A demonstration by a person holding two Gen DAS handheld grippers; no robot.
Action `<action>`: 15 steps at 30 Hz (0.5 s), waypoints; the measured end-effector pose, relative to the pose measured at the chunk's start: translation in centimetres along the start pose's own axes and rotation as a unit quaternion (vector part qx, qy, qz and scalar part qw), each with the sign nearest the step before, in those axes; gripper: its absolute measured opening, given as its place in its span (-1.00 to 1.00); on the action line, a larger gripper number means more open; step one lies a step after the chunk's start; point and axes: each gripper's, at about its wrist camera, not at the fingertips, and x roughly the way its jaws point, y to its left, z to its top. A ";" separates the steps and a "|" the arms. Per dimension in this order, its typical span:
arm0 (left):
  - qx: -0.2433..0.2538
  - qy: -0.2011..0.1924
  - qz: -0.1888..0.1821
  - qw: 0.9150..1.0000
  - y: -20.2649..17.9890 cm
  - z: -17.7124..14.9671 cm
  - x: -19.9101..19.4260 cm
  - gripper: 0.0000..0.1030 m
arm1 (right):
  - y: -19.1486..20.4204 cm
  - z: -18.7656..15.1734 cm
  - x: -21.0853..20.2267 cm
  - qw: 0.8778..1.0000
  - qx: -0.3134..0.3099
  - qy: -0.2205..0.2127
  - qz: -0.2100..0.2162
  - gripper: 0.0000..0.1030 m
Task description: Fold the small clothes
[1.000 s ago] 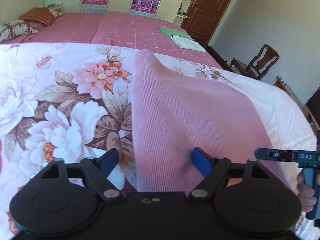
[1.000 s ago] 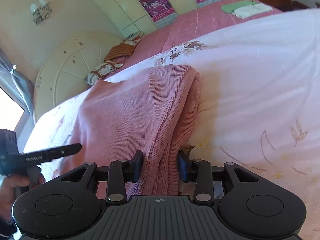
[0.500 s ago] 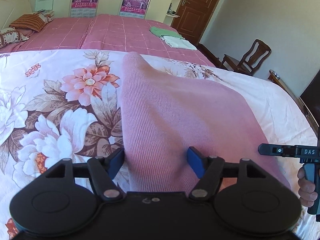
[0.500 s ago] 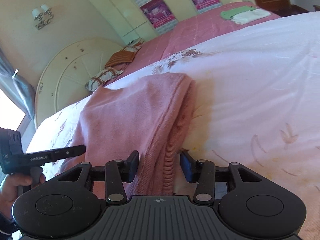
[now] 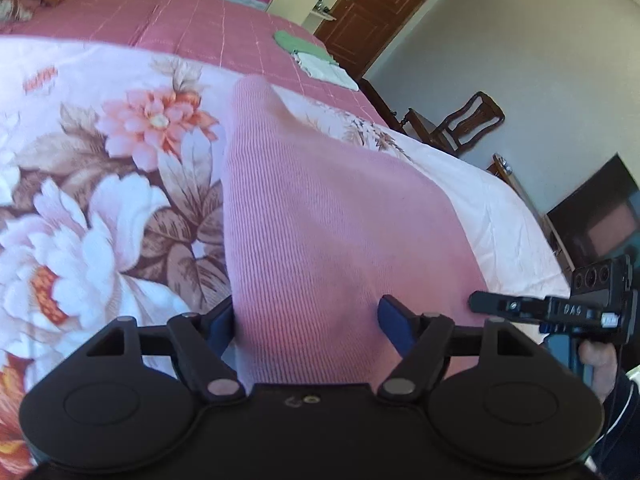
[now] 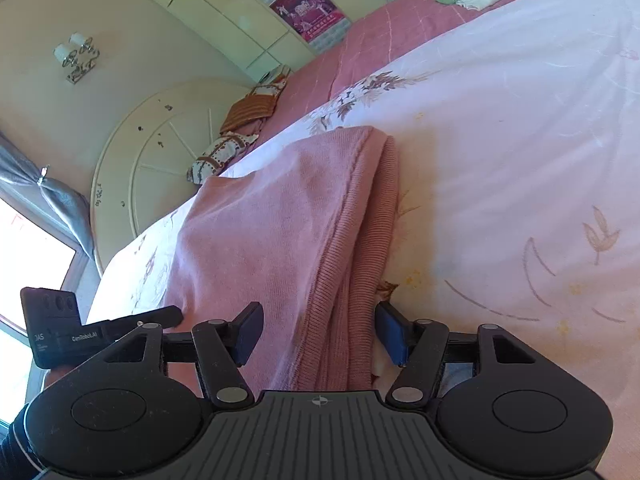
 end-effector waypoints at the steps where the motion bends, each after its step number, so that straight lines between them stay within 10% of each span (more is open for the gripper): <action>1: 0.001 -0.001 0.002 1.000 -0.1 0.0 0.3 0.38 | 0.4 0.1 0.4 1.000 -0.009 0.004 -0.004 0.19; 15: 0.129 -0.008 0.098 0.987 -5.3 -0.4 1.0 -0.11 | 5.8 -1.8 2.8 0.978 -0.161 -0.012 -0.132 -0.24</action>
